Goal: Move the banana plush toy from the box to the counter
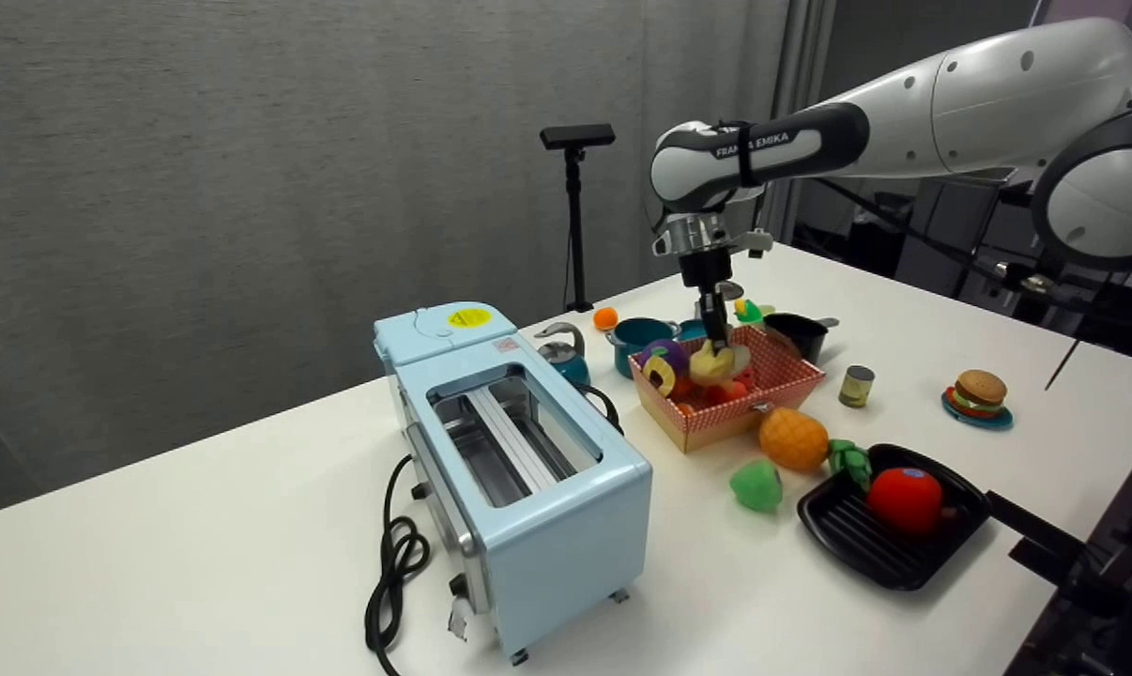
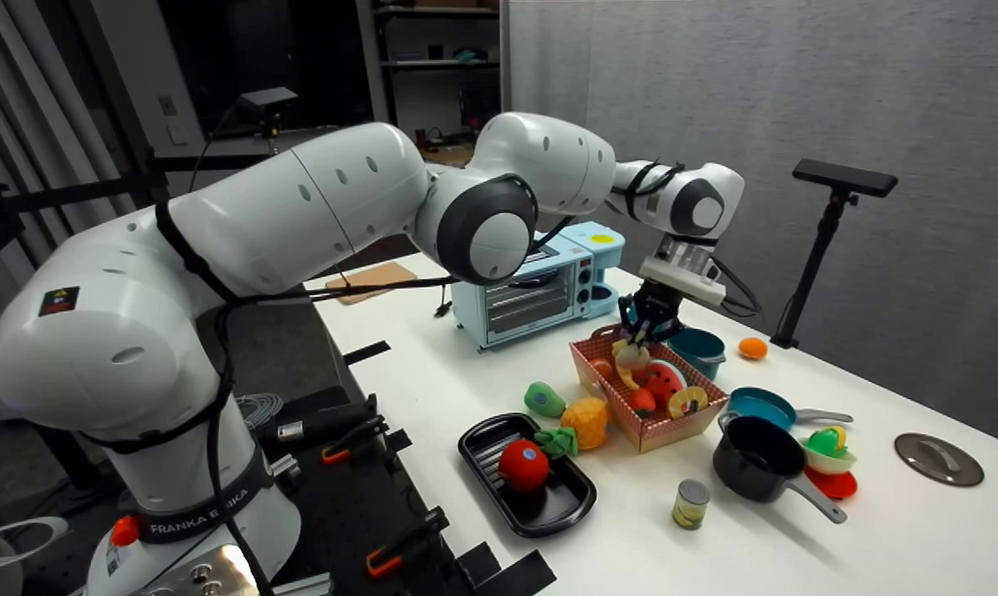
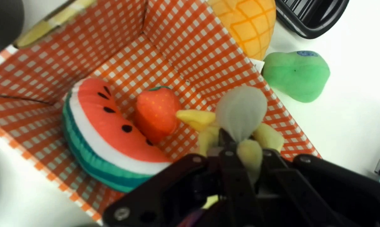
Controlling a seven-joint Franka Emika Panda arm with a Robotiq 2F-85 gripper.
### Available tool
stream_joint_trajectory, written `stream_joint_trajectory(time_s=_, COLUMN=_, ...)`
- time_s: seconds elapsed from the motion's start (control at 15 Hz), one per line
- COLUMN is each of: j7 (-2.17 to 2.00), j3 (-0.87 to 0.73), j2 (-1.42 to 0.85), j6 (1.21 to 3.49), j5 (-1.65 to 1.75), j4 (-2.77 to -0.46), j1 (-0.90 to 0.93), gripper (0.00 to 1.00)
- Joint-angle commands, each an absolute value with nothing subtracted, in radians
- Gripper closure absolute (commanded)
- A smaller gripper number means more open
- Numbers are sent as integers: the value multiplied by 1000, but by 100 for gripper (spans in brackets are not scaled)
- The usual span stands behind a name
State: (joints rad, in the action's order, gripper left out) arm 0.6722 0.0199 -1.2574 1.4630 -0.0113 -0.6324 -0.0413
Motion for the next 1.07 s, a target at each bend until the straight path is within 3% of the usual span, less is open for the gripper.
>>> stream_joint_trajectory(time_s=0.0, j7=684, j3=37, j2=-1168, j6=1426, j5=-47, j4=-664, j1=-98, gripper=98)
stream_joint_trajectory(time_s=1.0, j7=681, j3=73, j2=-964, j6=1463, j5=-92, j4=-874, j1=-161, gripper=98)
